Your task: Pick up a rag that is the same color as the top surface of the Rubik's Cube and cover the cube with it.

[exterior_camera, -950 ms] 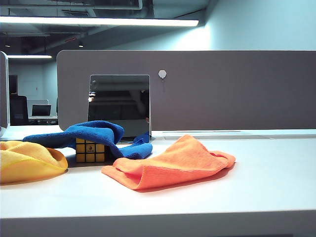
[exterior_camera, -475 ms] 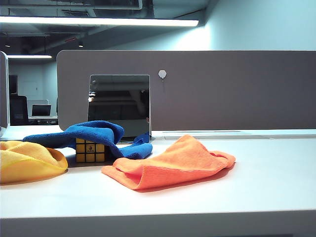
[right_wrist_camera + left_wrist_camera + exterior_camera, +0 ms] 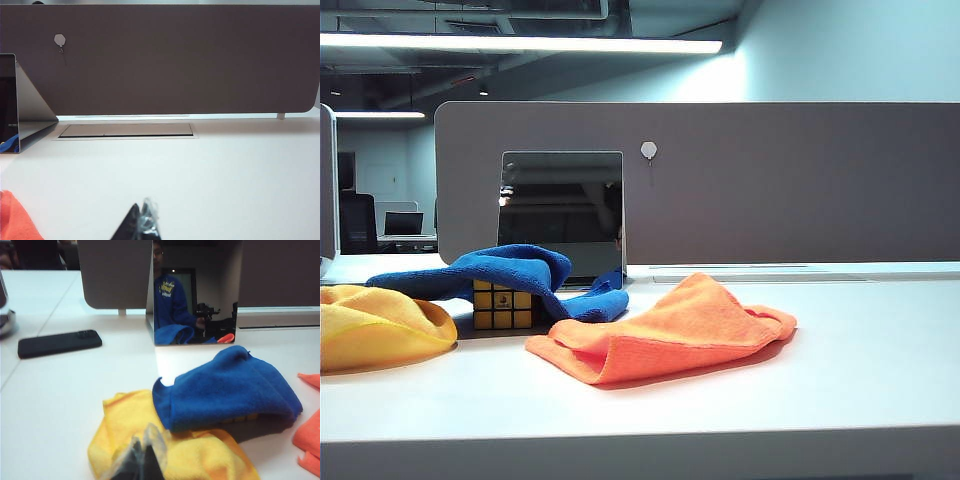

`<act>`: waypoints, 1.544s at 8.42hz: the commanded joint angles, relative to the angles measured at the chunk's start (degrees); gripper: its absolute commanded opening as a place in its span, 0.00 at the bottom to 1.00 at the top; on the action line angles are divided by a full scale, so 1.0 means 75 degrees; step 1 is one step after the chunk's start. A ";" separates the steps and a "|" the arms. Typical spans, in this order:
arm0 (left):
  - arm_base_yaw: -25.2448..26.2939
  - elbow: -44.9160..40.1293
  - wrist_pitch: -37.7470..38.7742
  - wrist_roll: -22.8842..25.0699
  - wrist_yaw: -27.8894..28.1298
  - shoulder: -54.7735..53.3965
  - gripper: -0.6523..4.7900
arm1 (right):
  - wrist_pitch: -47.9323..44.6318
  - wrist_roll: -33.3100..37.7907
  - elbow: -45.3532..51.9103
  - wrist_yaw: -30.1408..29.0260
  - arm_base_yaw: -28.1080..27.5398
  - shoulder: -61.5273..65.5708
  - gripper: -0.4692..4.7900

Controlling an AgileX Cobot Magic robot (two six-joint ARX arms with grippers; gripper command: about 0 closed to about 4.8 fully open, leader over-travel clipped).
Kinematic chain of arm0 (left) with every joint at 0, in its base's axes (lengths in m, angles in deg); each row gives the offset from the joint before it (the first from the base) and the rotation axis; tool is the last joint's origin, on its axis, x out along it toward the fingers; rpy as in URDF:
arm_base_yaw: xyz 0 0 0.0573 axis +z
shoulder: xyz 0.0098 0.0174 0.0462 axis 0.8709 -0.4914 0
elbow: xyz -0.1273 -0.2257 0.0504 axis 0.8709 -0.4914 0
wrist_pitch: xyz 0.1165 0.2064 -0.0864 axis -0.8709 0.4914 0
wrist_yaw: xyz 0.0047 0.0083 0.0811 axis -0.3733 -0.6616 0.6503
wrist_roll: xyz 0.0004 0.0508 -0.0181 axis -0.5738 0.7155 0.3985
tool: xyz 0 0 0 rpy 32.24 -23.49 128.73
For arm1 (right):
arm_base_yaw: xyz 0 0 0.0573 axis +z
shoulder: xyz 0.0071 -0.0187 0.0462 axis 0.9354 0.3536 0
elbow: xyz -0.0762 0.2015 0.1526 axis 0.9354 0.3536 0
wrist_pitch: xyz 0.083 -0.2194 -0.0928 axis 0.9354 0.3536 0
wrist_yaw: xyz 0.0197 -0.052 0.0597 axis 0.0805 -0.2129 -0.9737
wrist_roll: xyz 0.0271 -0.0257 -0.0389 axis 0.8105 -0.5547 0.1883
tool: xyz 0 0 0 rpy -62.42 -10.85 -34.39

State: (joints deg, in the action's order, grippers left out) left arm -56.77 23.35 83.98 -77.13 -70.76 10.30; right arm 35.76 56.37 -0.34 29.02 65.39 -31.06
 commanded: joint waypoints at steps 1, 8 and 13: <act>0.0000 0.0009 -0.0286 0.0067 0.1072 -0.0012 0.11 | -0.0105 -0.0026 0.0015 0.0017 0.0003 0.0003 0.08; 0.0000 0.0009 -0.0291 0.0236 0.0935 -0.0012 0.11 | -0.0108 -0.0023 0.0015 -0.0093 0.0012 0.0003 0.08; 0.0000 0.0009 -0.0213 0.0405 0.0941 -0.0012 0.11 | -0.0099 -0.0023 0.0015 -0.0154 0.0015 0.0003 0.08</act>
State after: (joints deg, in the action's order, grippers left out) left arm -56.77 23.35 82.67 -74.12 -63.51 10.30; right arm 35.78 56.37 -0.34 27.95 65.41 -31.06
